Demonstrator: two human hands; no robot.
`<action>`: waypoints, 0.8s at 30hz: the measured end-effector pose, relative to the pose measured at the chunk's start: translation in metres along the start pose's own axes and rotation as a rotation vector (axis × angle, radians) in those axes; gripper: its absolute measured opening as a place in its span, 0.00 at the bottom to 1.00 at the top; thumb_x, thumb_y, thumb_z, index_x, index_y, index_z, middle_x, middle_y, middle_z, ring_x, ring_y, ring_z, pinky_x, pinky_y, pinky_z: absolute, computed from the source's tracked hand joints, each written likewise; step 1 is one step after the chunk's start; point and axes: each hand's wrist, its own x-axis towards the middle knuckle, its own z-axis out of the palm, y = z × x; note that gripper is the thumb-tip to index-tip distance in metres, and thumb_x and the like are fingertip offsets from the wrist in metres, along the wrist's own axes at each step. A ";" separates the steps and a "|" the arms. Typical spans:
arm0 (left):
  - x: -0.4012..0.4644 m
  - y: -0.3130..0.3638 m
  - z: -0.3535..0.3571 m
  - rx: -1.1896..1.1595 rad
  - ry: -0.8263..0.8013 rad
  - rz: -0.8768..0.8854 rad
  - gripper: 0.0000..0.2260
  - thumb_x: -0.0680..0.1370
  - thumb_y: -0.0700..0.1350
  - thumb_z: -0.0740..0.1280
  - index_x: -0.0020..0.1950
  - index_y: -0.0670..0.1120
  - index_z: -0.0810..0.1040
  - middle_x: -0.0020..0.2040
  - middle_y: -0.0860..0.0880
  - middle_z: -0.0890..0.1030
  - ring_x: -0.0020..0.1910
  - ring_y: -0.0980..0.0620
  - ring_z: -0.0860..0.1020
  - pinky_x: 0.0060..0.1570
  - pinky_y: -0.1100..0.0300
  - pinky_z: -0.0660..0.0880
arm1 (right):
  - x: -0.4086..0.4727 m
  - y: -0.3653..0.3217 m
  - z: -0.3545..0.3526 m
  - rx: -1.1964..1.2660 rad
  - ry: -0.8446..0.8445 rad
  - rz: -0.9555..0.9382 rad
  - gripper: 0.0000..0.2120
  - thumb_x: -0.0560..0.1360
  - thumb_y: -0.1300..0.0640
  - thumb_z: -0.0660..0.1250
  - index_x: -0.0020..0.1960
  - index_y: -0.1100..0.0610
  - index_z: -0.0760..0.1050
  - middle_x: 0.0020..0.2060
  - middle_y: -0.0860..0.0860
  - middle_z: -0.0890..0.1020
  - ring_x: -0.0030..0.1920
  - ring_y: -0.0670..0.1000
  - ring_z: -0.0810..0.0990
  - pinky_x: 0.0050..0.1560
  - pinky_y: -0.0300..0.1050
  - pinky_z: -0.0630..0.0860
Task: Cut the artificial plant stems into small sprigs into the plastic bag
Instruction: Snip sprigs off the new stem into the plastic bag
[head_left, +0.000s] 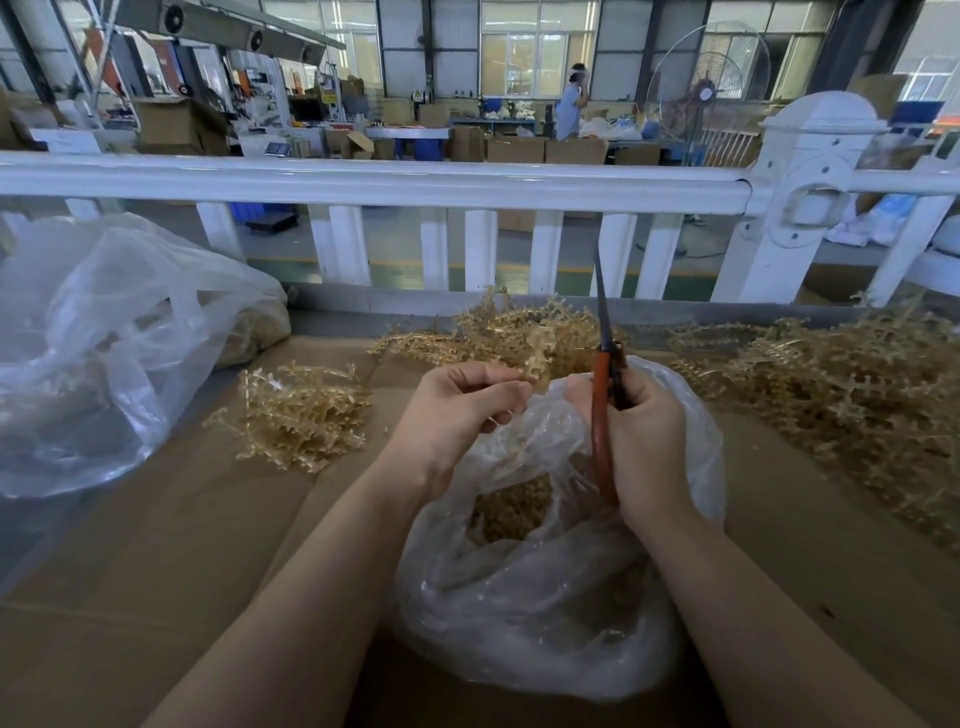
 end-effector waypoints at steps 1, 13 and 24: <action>0.000 0.000 0.000 -0.014 -0.028 -0.014 0.11 0.75 0.35 0.72 0.36 0.48 0.84 0.32 0.50 0.80 0.32 0.56 0.73 0.37 0.64 0.70 | 0.001 0.000 0.000 0.027 -0.015 0.027 0.06 0.74 0.51 0.75 0.42 0.52 0.81 0.34 0.46 0.84 0.37 0.44 0.83 0.42 0.41 0.78; 0.000 -0.007 0.001 -0.053 -0.130 0.000 0.09 0.75 0.31 0.70 0.41 0.44 0.83 0.33 0.48 0.79 0.31 0.55 0.74 0.35 0.65 0.73 | 0.000 0.000 0.002 0.145 -0.176 0.073 0.06 0.74 0.57 0.75 0.42 0.55 0.79 0.31 0.45 0.82 0.33 0.41 0.80 0.34 0.29 0.74; 0.000 -0.007 0.000 -0.084 -0.135 0.042 0.05 0.74 0.33 0.71 0.44 0.43 0.83 0.34 0.49 0.80 0.33 0.55 0.77 0.37 0.64 0.75 | 0.001 0.002 0.001 0.113 -0.176 0.089 0.10 0.77 0.50 0.72 0.46 0.58 0.82 0.35 0.49 0.85 0.35 0.46 0.82 0.35 0.33 0.77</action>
